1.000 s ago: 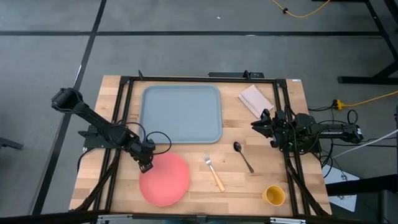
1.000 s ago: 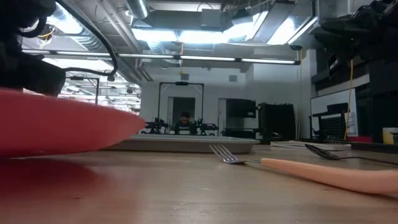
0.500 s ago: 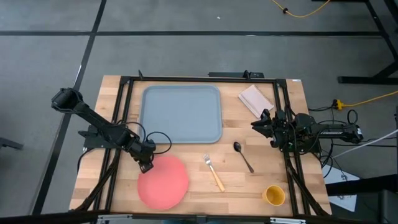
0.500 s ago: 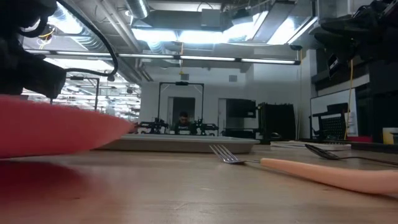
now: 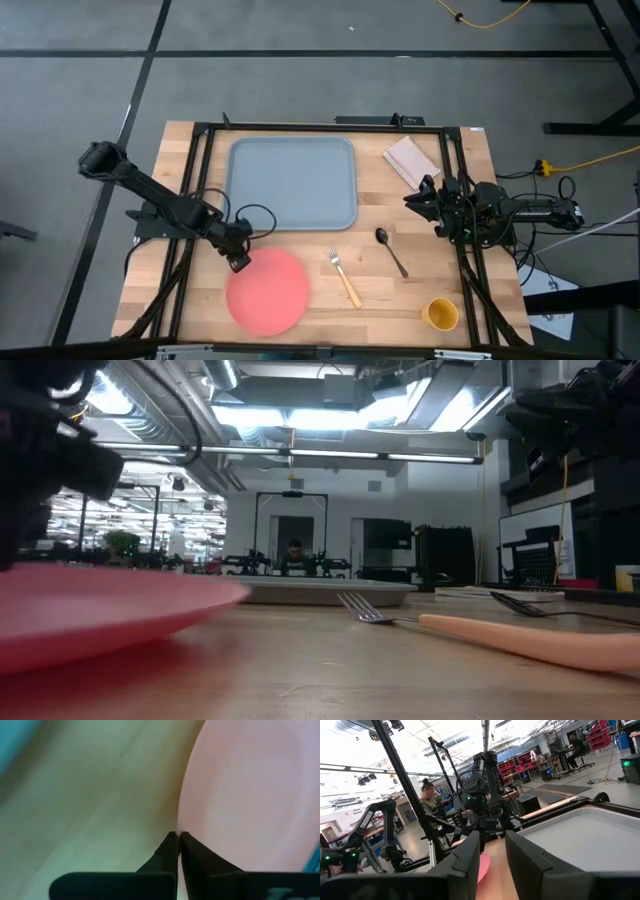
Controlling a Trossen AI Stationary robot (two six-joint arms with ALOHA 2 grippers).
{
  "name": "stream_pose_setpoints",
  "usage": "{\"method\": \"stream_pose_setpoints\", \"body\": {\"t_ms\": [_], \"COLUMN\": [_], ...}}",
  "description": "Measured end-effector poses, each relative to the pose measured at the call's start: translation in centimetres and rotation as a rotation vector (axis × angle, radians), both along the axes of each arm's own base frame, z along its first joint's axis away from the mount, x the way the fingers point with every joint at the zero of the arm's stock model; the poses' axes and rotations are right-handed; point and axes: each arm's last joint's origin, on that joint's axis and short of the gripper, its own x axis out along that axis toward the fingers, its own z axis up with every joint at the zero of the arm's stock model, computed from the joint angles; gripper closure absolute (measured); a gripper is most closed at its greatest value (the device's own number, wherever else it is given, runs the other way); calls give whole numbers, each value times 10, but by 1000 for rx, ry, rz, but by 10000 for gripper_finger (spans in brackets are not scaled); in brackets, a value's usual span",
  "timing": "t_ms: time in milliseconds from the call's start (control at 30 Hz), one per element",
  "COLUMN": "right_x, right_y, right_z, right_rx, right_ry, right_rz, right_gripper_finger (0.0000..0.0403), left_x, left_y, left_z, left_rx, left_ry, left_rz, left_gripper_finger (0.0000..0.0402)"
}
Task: Pick and place plate/cup/fork/spoon on tray
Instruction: Put the pink plate on the blue serving tray
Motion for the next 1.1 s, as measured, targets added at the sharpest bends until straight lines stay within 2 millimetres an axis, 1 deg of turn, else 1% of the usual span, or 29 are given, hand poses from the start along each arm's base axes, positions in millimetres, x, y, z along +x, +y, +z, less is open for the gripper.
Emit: {"method": "stream_pose_setpoints", "body": {"t_ms": [167,267,500,700,800,900,1000,1100], "right_x": [0,0,0,0,0,0,-1,-1], "right_y": [0,0,0,0,0,0,0,0], "right_z": [0,0,0,0,0,2,2,2], "right_rx": [0,0,0,0,0,4,4,4], "right_ry": [0,0,0,0,-2,-20,-24,-25], "right_rz": [0,0,0,0,0,1,1,1], "right_gripper_finger": [304,304,304,304,304,304,304,304], "left_x": [1,0,-8,-18,-21,-23,-19,-15], "left_y": [6,12,42,64,76,88,99,107], "left_z": [20,34,57,72,75,74,67,57], "left_rx": [-9,-6,61,91,146,240,351,399], "left_ry": [-115,-200,-375,-488,-523,-515,-441,-338], "left_rz": [30,80,365,487,596,715,739,717], "left_gripper_finger": [401,401,401,401,401,401,401,401]}}
